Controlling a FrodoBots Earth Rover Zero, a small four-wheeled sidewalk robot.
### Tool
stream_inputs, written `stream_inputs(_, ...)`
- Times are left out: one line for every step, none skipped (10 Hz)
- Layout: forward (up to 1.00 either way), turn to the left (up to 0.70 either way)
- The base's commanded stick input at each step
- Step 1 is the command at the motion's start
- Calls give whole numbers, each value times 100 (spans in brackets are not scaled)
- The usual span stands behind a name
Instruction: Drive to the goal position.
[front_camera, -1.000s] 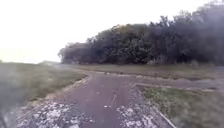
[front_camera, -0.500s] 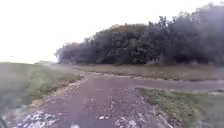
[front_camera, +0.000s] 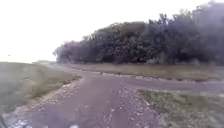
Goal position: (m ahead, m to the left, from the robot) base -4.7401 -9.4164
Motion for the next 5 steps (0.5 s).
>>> stream_inputs(45, 0)
stream_inputs(45, 0)
stream_inputs(45, 0)
stream_inputs(45, 0)
stream_inputs(45, 0)
